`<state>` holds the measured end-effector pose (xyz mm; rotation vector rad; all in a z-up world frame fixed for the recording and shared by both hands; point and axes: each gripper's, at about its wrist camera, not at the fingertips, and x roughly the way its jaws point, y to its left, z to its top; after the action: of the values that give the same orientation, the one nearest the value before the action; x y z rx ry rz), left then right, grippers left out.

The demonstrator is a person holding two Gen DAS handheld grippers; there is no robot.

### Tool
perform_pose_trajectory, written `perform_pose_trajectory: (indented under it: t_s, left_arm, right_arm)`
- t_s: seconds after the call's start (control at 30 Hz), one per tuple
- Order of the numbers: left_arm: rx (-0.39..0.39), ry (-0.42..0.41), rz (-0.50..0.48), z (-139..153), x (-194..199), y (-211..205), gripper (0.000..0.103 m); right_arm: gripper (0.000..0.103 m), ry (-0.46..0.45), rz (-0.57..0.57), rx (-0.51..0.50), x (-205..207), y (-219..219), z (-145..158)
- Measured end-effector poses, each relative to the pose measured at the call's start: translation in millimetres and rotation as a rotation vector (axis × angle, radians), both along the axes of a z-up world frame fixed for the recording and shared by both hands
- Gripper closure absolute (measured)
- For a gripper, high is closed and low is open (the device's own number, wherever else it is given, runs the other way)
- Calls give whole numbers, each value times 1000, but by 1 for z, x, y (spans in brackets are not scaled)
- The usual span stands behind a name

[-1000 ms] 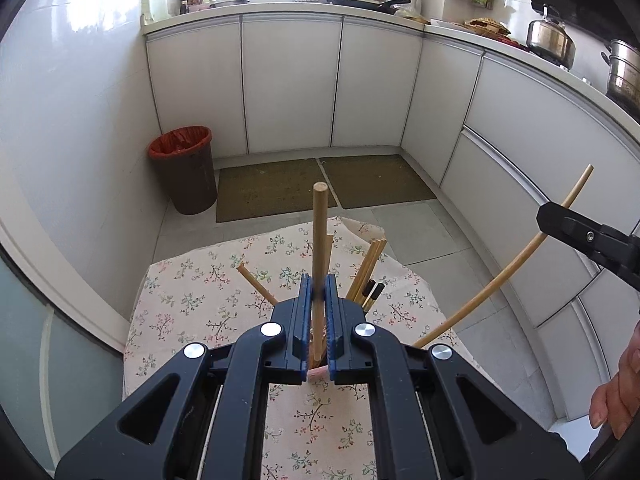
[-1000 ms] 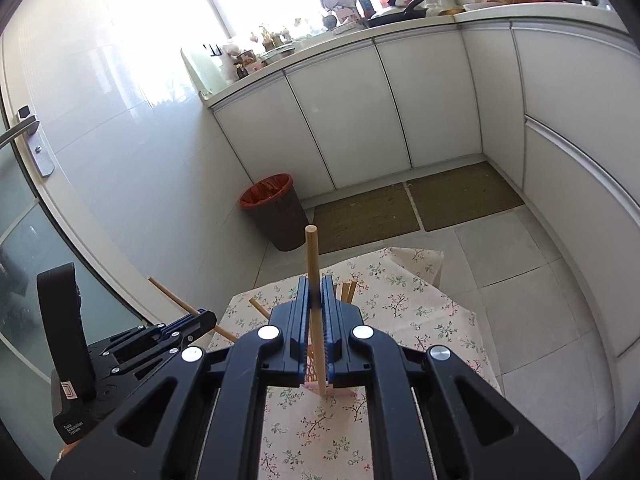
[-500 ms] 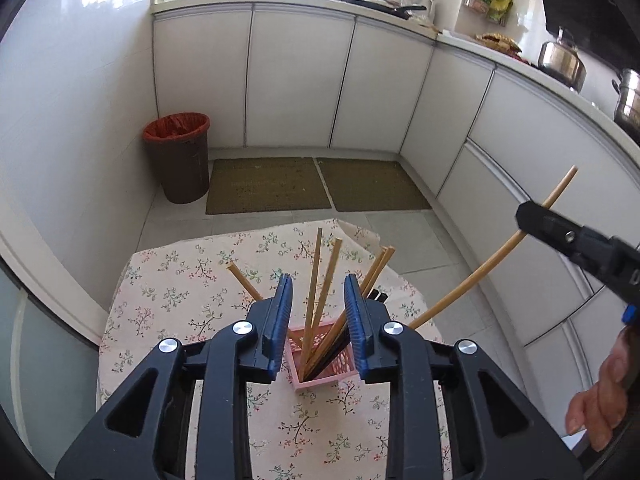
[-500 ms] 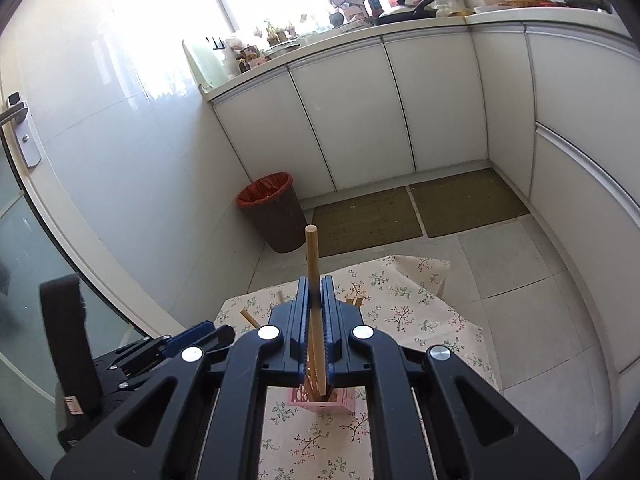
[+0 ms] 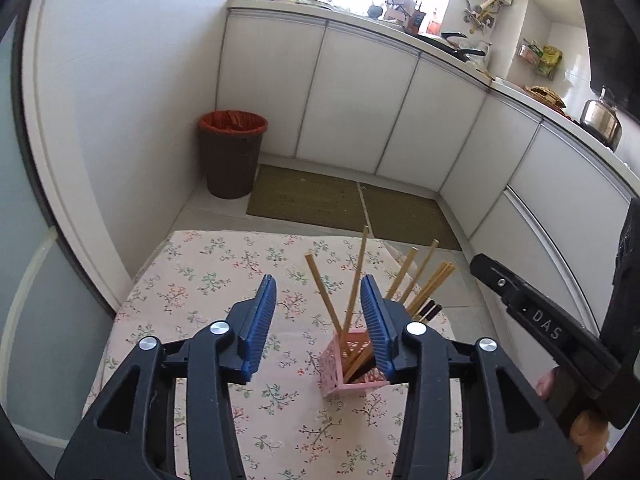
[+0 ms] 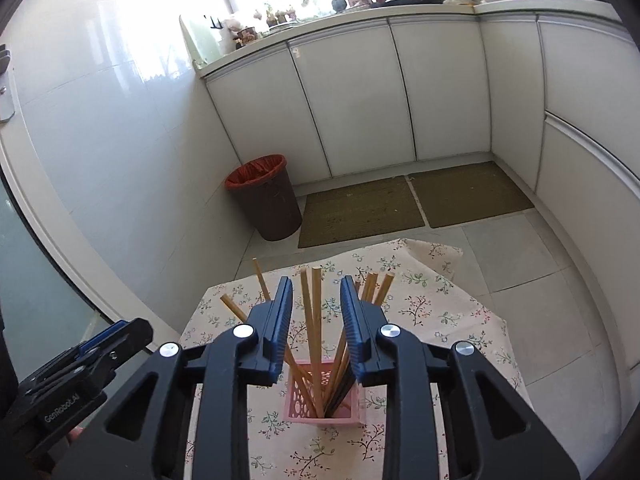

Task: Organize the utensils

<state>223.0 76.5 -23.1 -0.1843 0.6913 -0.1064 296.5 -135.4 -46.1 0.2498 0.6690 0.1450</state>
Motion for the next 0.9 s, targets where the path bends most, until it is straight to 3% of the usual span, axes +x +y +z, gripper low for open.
perform_pose_trajectory:
  t_s: [0.03,0.1,0.23,0.37,0.53,0.63,0.77,0.9]
  left_arm:
    - [23,-32,27,5,-8,1,39]
    - [45,-88,85,17,-21,6,25]
    - [69,-144,139,40,-53,4,8]
    - [90,-157,164,53,-85,-6,7]
    - [170,-204,188,67,-132,-24,7]
    - [168,-206,177,69,-152,-31,7]
    - [159,-176,168,62,-175,-34,7]
    - [179,-178,143,61,-195,-44,7]
  right_arm:
    - [77,-26,-8,-25,-6,1,8]
    - [72,-91,-30,-90,-25,2,26]
    - [48,-179,-120,-189,-70,-3,53]
    - [34,-195,-183,-263,-110,-5,64]
    - [16,-188,-220,-276,-147,-11,72]
    - [8,-192,-245,-270,-171,-15,74]
    - [7,-190,-295,-229,-198,-26,73]
    - [7,-120,-291,-251,-214,-27,68]
